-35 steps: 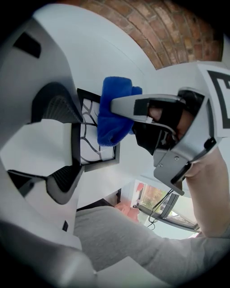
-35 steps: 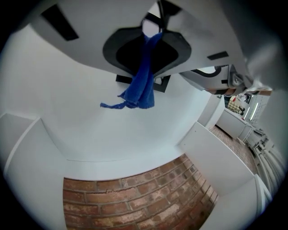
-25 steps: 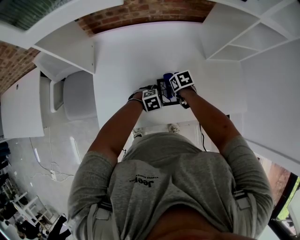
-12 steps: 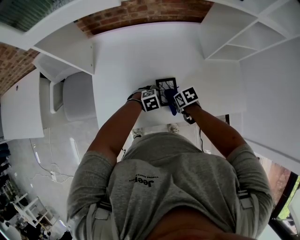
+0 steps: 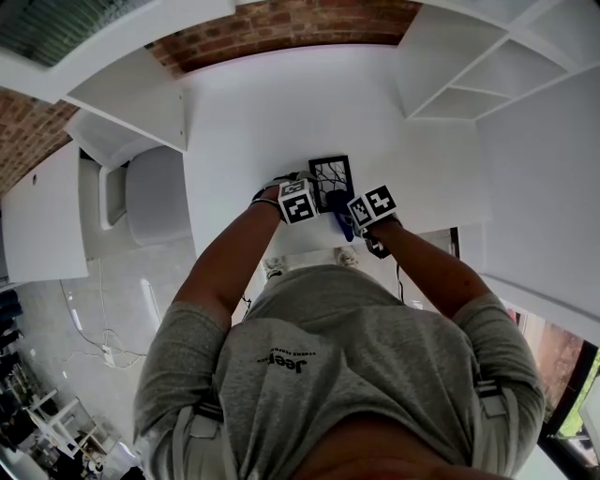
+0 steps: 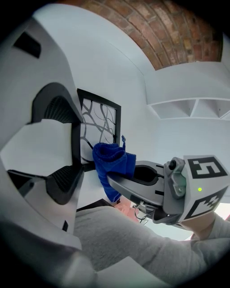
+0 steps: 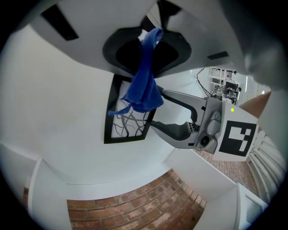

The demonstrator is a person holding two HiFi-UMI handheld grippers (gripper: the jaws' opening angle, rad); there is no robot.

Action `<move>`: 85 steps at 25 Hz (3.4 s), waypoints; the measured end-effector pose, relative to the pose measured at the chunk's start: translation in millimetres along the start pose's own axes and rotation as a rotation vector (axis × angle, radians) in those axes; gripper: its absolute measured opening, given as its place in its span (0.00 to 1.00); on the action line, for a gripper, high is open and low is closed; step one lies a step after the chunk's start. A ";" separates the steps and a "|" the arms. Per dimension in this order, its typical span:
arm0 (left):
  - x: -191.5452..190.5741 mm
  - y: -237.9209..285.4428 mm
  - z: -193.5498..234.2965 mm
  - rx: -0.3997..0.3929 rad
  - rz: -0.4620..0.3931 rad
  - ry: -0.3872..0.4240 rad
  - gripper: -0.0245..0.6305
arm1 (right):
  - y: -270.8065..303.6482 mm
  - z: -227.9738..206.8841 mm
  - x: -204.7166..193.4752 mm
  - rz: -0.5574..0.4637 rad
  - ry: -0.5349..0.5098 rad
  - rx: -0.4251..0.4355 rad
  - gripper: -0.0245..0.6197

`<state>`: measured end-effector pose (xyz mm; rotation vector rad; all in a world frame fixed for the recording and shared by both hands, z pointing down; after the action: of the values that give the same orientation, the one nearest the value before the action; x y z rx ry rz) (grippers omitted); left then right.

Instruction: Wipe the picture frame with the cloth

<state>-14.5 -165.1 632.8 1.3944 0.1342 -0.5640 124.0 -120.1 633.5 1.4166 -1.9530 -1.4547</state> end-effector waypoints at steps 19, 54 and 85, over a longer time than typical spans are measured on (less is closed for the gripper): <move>-8.4 -0.6 -2.4 0.007 -0.056 -0.033 0.49 | -7.5 -12.2 71.0 -0.114 0.001 -0.045 0.12; -7.5 -2.2 -3.3 -0.004 -0.046 -0.033 0.49 | 6.4 15.0 24.4 0.015 -0.062 -0.022 0.12; -6.9 -1.6 -3.6 0.004 -0.061 -0.040 0.49 | 13.3 -12.0 119.5 -0.053 -0.171 -0.094 0.12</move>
<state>-20.3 -159.8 633.6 1.3857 0.1443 -0.6429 71.4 -227.5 616.0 1.3527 -1.9300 -1.7194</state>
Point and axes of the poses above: the fingertips, and each gripper's own axes: y forward along the fingers, z to its left, x out of its top, the point moved 10 cm from there along -y, backward along the fingers, and after that the axes turned 14 degrees about -y, right-handed, at the moved point
